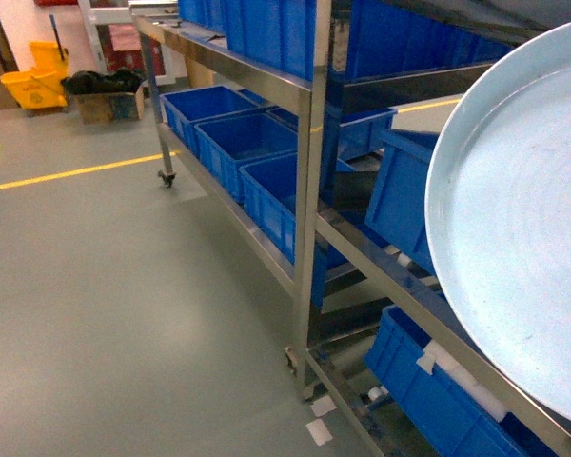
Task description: Place blue tray on left shelf second layer neatly
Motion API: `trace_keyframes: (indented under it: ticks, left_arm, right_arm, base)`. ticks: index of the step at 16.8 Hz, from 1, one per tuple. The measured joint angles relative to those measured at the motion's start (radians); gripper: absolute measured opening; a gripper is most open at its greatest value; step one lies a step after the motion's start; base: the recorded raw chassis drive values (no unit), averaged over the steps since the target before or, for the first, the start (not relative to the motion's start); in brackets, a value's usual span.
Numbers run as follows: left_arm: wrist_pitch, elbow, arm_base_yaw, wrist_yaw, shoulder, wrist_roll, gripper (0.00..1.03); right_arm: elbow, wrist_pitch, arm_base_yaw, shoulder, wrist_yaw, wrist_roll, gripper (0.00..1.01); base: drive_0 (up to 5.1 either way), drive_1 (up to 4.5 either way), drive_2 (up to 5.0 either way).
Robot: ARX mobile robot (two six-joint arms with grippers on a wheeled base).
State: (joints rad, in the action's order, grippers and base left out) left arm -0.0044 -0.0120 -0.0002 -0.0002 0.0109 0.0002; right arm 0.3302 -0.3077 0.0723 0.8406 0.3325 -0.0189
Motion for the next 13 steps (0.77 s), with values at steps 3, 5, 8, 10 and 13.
trace_keyframes:
  ticks: [3, 5, 8, 10, 13]
  left_arm:
    - [0.000, 0.000, 0.000, 0.000, 0.000, 0.000, 0.98]
    - [0.000, 0.000, 0.000, 0.000, 0.000, 0.000, 0.98]
    - [0.000, 0.000, 0.000, 0.000, 0.000, 0.000, 0.98]
    - [0.001, 0.000, 0.000, 0.001, 0.000, 0.000, 0.98]
    - [0.002, 0.000, 0.000, 0.000, 0.000, 0.000, 0.98]
  right_arm:
    - [0.000, 0.000, 0.000, 0.000, 0.000, 0.000, 0.02]
    - [0.000, 0.000, 0.000, 0.000, 0.000, 0.000, 0.02]
    - [0.000, 0.000, 0.000, 0.000, 0.000, 0.000, 0.02]
    - [0.000, -0.001, 0.000, 0.000, 0.000, 0.000, 0.02]
    - [0.000, -0.003, 0.000, -0.002, -0.003, 0.000, 0.02]
  base:
    - [-1.6, -1.60, -1.6]
    - [-1.5, -1.50, -1.5]
    - [-1.3, -2.72, 0.1]
    - [-0.6, -4.89, 3.7]
    - [0.3, -3.99, 4.5]
